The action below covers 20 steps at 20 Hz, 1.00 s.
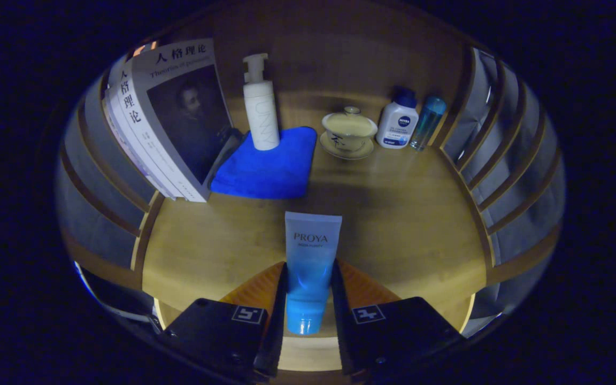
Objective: Pull open the drawer, take out the items inside it, and place them on the countertop above the cabinet.
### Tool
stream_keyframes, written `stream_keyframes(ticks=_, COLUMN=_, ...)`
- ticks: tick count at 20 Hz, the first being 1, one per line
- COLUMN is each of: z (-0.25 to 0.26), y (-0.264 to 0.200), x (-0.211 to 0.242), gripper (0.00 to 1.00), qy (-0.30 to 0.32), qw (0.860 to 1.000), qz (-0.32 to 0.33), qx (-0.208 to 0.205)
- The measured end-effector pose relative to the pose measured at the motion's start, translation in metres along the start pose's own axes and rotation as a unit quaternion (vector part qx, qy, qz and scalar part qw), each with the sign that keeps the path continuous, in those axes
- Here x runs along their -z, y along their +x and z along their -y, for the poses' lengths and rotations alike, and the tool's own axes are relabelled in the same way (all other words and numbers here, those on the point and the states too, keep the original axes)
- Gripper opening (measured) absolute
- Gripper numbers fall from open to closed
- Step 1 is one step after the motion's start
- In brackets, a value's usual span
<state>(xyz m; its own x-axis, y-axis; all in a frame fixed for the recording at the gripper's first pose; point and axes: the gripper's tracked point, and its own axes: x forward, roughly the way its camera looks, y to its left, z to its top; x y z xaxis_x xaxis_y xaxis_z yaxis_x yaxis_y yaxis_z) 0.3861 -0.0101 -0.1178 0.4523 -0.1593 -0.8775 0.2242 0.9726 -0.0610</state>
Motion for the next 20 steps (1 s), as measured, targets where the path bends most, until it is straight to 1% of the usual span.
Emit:
stream_keyframes(ticks=4, z=0.001, y=-0.006, x=-0.006, gripper=0.60, qy=-0.006, qw=1.000, qz=0.027, qx=-0.004)
stream_keyframes(ticks=6, z=-0.002, y=-0.021, x=-0.002, gripper=0.67, qy=-0.012, qw=0.999, qz=0.033, qx=-0.009)
stream_keyframes(ticks=9, z=-0.011, y=-0.040, x=0.010, gripper=0.68, qy=-0.027, qw=0.998, qz=0.044, qx=-0.030)
stream_keyframes(ticks=11, z=-0.018, y=-0.056, x=0.030, gripper=0.77, qy=-0.045, qw=0.997, qz=0.045, qx=-0.046)
stream_keyframes(ticks=16, z=-0.026, y=-0.096, x=0.068, gripper=0.81, qy=-0.077, qw=0.992, qz=0.077, qx=-0.063)
stream_keyframes(ticks=18, z=-0.034, y=-0.112, x=0.089, gripper=0.80, qy=-0.086, qw=0.989, qz=0.087, qx=-0.082)
stream_keyframes(ticks=20, z=-0.028, y=-0.124, x=0.107, gripper=0.80, qy=-0.094, qw=0.987, qz=0.101, qx=-0.085)
